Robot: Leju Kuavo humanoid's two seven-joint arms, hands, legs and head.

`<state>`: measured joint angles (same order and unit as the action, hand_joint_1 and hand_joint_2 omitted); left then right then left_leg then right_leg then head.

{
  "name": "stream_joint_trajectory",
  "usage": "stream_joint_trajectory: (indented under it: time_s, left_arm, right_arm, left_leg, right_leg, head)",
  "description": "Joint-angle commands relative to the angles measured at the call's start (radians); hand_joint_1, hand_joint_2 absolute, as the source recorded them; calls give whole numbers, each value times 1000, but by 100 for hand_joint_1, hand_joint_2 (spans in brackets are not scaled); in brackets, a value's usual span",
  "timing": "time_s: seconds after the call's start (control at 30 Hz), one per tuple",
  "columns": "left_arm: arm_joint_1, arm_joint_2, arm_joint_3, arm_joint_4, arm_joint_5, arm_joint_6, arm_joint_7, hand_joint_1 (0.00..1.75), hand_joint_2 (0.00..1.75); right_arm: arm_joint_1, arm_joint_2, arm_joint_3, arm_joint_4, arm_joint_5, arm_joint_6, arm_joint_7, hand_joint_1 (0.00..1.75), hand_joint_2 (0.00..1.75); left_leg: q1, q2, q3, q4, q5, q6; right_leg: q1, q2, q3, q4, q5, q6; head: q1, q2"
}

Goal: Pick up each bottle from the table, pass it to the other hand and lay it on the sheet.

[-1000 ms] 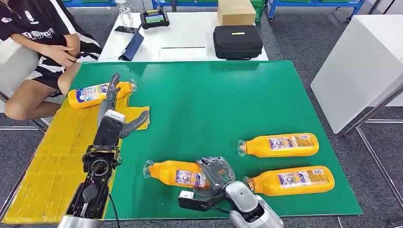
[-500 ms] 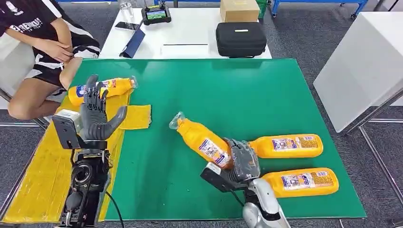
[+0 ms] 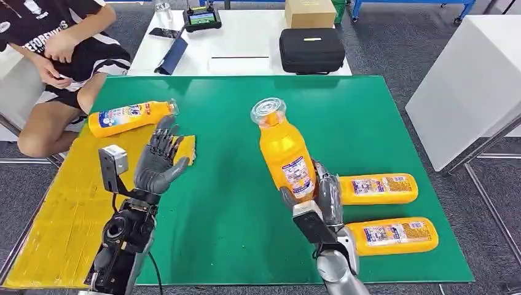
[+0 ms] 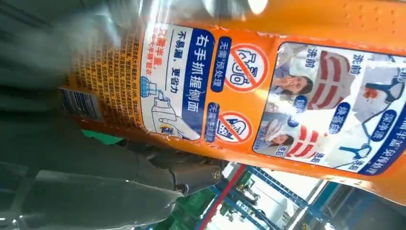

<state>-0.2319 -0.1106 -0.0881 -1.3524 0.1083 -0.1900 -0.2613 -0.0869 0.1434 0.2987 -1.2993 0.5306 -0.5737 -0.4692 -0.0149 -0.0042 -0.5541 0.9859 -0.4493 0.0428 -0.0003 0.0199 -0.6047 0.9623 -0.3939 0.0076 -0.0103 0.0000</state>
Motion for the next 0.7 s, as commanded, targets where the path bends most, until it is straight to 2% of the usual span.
stream_joint_trajectory:
  time_s: [0.03, 0.2, 0.37, 0.47, 0.63, 0.7]
  left_arm:
    - [-52, 36, -62, 110, 9, -5, 5, 0, 175]
    - [-52, 36, -62, 110, 9, -5, 5, 0, 175]
    - [-35, 36, -169, 57, -1, -68, 20, 0, 175]
    - [-33, 45, -212, 23, -10, -72, 15, 0, 175]
    - [-41, 50, -239, -12, -4, -68, 23, 0, 175]
    - [-31, 51, -240, -18, 72, -116, 35, 0, 175]
  right_arm:
    - [-51, 8, -3, 28, -14, 7, -6, 175, 175]
    - [-51, 8, -3, 28, -14, 7, -6, 175, 175]
    - [-93, -2, 66, 114, -116, 42, -78, 175, 175]
    - [-105, -3, 105, 109, -108, 33, -92, 175, 175]
    - [-145, 0, 141, 122, -67, 35, -53, 175, 175]
    - [-162, 0, 162, 156, -52, 37, -47, 175, 175]
  left_leg:
    - [1, 0, 4, 0, -2, -3]
    - [1, 0, 5, 0, -2, -4]
    - [1, 0, 3, 0, -2, -3]
    - [2, 0, 4, 0, -3, -4]
    - [1, 2, 2, 1, -2, -4]
    - [1, 1, 2, 0, -2, -4]
  right_leg:
    - [1, -2, 4, 0, -2, 0]
    - [1, -3, 5, 0, -2, 0]
    - [1, -2, 4, 0, -2, 0]
    - [1, -2, 5, -1, -2, 1]
    - [1, 0, 2, 0, -1, 0]
    - [1, -1, 3, 0, -1, 0]
  head:
    - [0, 0]
    - [0, 0]
    - [0, 0]
    - [0, 0]
    - [0, 0]
    - [0, 0]
